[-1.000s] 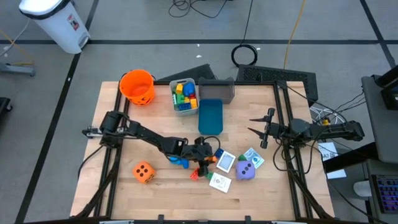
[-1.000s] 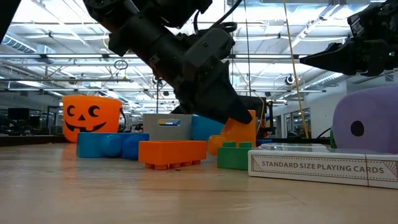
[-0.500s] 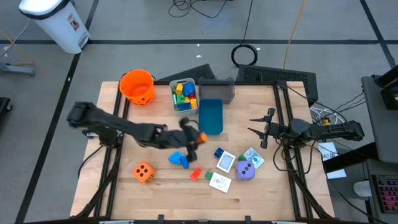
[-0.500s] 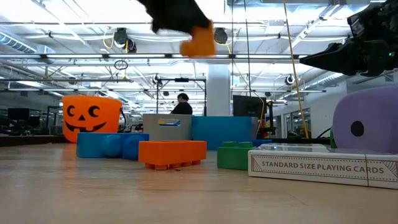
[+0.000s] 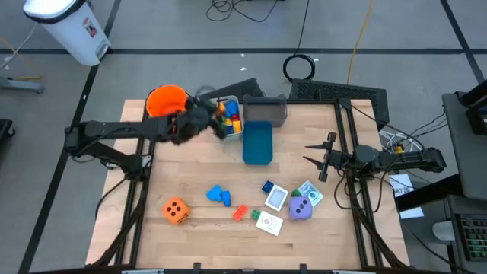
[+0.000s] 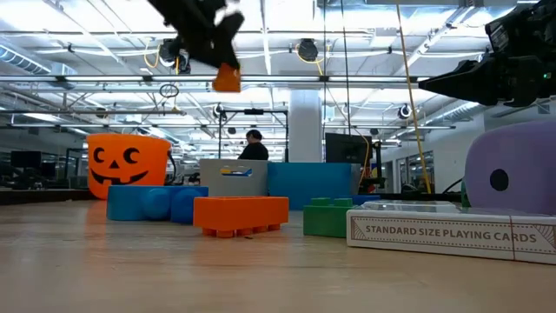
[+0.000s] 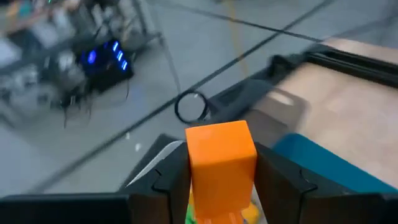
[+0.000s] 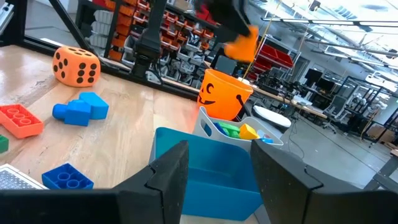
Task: Pick & Place Toys
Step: Put the orange 1 stud gamepiece into the white bin, then put the small blue gamepiece into the white bin
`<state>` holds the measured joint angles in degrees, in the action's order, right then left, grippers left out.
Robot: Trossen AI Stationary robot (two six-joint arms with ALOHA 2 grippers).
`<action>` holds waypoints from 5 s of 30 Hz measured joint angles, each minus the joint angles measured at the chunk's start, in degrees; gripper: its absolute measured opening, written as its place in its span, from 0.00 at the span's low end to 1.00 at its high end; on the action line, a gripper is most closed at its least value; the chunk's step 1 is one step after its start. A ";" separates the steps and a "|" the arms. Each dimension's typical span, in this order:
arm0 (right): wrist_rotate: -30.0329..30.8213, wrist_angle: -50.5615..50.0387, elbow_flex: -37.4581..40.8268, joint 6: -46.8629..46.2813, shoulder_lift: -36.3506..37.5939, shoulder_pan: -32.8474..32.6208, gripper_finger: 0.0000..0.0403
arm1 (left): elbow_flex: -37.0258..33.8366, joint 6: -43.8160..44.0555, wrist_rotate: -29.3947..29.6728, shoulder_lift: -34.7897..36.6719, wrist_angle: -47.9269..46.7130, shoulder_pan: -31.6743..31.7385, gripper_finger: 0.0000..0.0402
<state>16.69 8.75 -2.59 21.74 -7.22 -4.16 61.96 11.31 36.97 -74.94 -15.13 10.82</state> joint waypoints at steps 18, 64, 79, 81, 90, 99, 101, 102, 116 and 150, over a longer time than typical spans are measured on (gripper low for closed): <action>0.09 -0.04 0.00 0.61 0.00 0.02 0.42 | -12.74 14.11 -7.02 -17.73 24.07 18.92 0.39; 0.02 -0.20 0.02 0.13 0.00 0.01 0.42 | -12.72 -20.52 -10.95 -21.22 28.78 15.07 0.42; 0.02 -0.17 0.01 0.17 0.00 0.01 0.42 | -12.72 -20.39 -11.45 -21.22 27.38 14.81 0.68; 0.02 -0.17 0.02 0.15 0.00 0.02 0.42 | -12.72 -19.58 -11.45 -21.12 26.40 14.74 0.74; 0.07 -0.17 0.00 0.39 0.00 0.02 0.42 | -12.70 -17.25 -11.43 -13.51 23.63 9.33 0.85; 0.15 -0.17 0.02 0.39 0.00 0.02 0.42 | -10.91 -12.03 -26.29 -4.79 31.46 -3.19 0.84; 0.20 0.00 0.00 0.39 0.02 0.02 0.42 | -8.36 -12.47 -26.69 -4.26 31.65 -6.82 0.84; 0.24 0.00 0.00 0.39 0.02 0.00 0.42 | -6.71 -13.40 -26.63 -4.28 31.54 -8.56 0.84; -0.52 2.63 0.01 -7.04 0.02 0.00 0.42 | -3.93 -12.01 -16.26 2.55 5.29 -18.49 0.77; 1.27 -13.32 -49.21 -44.31 -75.06 -14.36 0.76 | -40.44 -5.57 -2.36 33.45 31.60 -17.21 0.70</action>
<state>17.96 -4.56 -51.80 -22.57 -82.28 -18.52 21.52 5.74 34.61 -41.49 16.47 -6.39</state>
